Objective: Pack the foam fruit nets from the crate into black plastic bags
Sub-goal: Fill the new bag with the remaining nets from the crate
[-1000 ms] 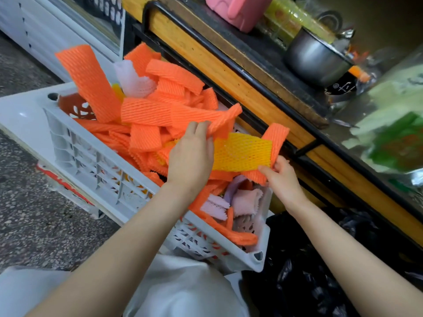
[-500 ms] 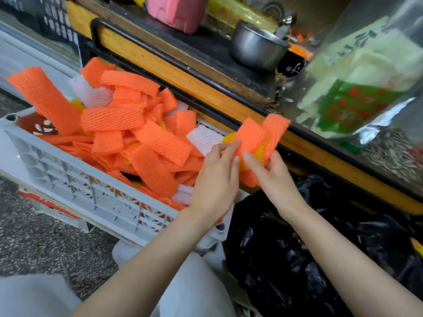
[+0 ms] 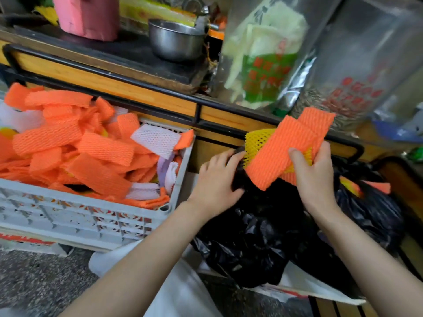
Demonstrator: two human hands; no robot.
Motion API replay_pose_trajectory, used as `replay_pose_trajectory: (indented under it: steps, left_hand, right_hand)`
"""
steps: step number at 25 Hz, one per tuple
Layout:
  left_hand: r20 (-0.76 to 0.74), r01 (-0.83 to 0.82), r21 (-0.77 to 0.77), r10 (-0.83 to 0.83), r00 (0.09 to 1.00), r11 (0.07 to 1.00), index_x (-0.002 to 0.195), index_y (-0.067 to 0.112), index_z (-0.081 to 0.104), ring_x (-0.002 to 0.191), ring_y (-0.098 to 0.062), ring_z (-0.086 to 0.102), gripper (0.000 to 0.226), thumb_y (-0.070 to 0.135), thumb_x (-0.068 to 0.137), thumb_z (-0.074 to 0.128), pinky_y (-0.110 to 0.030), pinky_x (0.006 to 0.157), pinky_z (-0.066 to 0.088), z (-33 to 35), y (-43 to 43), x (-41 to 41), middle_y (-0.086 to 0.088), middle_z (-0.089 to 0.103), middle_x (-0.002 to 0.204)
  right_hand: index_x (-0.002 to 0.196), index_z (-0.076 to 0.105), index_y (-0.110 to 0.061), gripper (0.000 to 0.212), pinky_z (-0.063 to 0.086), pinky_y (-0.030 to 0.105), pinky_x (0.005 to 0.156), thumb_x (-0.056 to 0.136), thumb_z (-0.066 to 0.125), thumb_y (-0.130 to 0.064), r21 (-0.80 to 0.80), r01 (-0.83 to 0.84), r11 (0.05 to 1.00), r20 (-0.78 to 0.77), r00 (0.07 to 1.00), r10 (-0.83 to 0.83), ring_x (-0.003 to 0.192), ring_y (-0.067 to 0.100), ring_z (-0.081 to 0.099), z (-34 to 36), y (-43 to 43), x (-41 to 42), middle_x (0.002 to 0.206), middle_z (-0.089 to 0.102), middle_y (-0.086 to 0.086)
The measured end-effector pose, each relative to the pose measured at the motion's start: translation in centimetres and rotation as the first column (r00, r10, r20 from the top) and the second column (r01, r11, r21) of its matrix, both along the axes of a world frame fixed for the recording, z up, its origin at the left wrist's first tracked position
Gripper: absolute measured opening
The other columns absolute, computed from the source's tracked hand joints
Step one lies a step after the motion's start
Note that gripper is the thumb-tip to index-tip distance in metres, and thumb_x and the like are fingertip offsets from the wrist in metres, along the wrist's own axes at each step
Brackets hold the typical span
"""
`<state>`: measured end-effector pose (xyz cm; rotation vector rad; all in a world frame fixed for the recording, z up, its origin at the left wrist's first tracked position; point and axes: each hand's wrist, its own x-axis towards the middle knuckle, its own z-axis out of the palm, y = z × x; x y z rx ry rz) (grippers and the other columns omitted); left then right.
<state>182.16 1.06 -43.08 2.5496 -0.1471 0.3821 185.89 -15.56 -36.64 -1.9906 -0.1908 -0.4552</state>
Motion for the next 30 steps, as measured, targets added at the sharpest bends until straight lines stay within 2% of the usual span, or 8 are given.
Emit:
replay_pose_trajectory:
  steps: [3, 8, 12, 15, 17, 22, 26, 30]
  left_hand:
    - [-0.238, -0.029, 0.184, 0.073, 0.968, 0.982, 0.143, 0.027, 0.028, 0.133, -0.025, 0.033, 0.073, 0.028, 0.081, 0.067, -0.043, 0.107, 0.032, -2.4, 0.7, 0.6, -0.003, 0.035, 0.143]
    - [-0.149, -0.163, -0.232, 0.131, 0.98, 0.959, 0.089, 0.023, 0.065, 0.094, -0.019, 0.063, 0.011, 0.016, 0.081, 0.068, -0.032, 0.082, 0.05, -2.5, 1.9, 1.8, 0.003, 0.068, 0.093]
    - [-0.114, -0.163, -0.42, 0.126, 0.985, 0.893, 0.068, 0.025, 0.051, 0.065, -0.006, 0.05, 0.025, 0.016, 0.082, 0.069, -0.008, 0.057, 0.035, -1.0, 2.4, 2.1, 0.009, 0.05, 0.065]
    - [-0.041, -0.261, -0.504, 0.279, 0.96, 0.823, 0.067, 0.026, 0.04, 0.058, -0.004, 0.04, 0.033, 0.015, 0.087, 0.063, -0.008, 0.057, 0.033, -1.2, 2.7, 2.1, 0.008, 0.041, 0.063]
    - [-0.033, -0.309, -0.526, 0.344, 0.938, 0.792, 0.073, 0.021, 0.041, 0.058, -0.004, 0.039, 0.026, 0.016, 0.09, 0.059, -0.012, 0.059, 0.033, -1.5, 2.7, 2.1, 0.008, 0.04, 0.065]
    - [-0.033, -0.349, -0.561, 0.401, 0.916, 0.751, 0.079, 0.019, 0.041, 0.059, -0.003, 0.042, 0.019, 0.019, 0.093, 0.055, -0.023, 0.065, 0.027, -2.0, 3.0, 2.0, 0.009, 0.038, 0.064]
    - [-0.04, -0.351, -0.554, 0.397, 0.917, 0.755, 0.081, 0.016, 0.04, 0.057, -0.006, 0.041, 0.019, 0.018, 0.093, 0.055, -0.026, 0.063, 0.03, -2.5, 3.6, 1.4, 0.008, 0.038, 0.063]
    - [-0.04, -0.354, -0.546, 0.399, 0.916, 0.759, 0.084, 0.014, 0.041, 0.061, -0.009, 0.041, 0.016, 0.018, 0.093, 0.053, -0.029, 0.066, 0.032, -2.9, 3.8, 1.1, 0.008, 0.039, 0.064]
  right_hand:
    - [0.102, 0.044, -0.016, 0.018, 0.042, 0.029, 0.07, 0.089, 0.056, -0.021, -0.027, 0.051, 0.998, 0.011, 0.999, -0.05, 0.073, 0.01, 0.053, -1.2, -2.3, -0.2, 0.081, 0.054, -0.013]
    - [0.102, 0.045, -0.022, 0.023, 0.046, 0.03, 0.066, 0.087, 0.06, -0.03, -0.551, -0.222, 0.804, -0.305, 0.951, 0.053, 0.071, 0.014, 0.057, -5.3, -3.1, -0.4, 0.082, 0.06, -0.005]
    - [0.105, 0.039, -0.01, 0.032, 0.037, 0.035, 0.063, 0.087, 0.059, -0.027, -0.657, -0.064, 0.751, -0.255, 0.957, -0.14, 0.089, 0.034, 0.058, -6.4, -3.2, 4.1, 0.096, 0.058, 0.013]
    - [0.111, 0.037, -0.003, 0.039, 0.033, 0.034, 0.066, 0.086, 0.058, -0.025, -0.525, 0.206, 0.826, 0.011, 0.972, -0.236, 0.097, 0.036, 0.055, -4.6, -2.8, 5.9, 0.11, 0.054, 0.018]
    - [0.115, 0.037, -0.007, 0.041, 0.033, 0.03, 0.063, 0.086, 0.059, -0.026, -0.579, 0.089, 0.811, 0.083, 0.995, -0.05, 0.085, 0.026, 0.053, -4.8, -1.7, 4.6, 0.103, 0.054, 0.008]
    - [0.13, 0.038, -0.023, 0.049, 0.045, 0.034, 0.076, 0.086, 0.056, -0.034, -0.9, -0.248, 0.358, -0.185, 0.962, 0.203, 0.109, 0.025, 0.053, -9.9, 0.0, 2.6, 0.114, 0.051, 0.002]
    - [0.125, 0.042, -0.014, 0.047, 0.043, 0.036, 0.076, 0.085, 0.063, -0.024, -0.764, -0.002, 0.645, 0.041, 0.998, 0.052, 0.105, 0.031, 0.052, -9.9, 0.2, 5.4, 0.116, 0.055, 0.008]
    - [0.128, 0.048, -0.021, 0.044, 0.041, 0.036, 0.089, 0.086, 0.06, -0.02, -0.919, -0.199, 0.339, -0.128, 0.967, 0.219, 0.112, 0.027, 0.048, -12.0, 0.7, 5.1, 0.117, 0.052, 0.005]
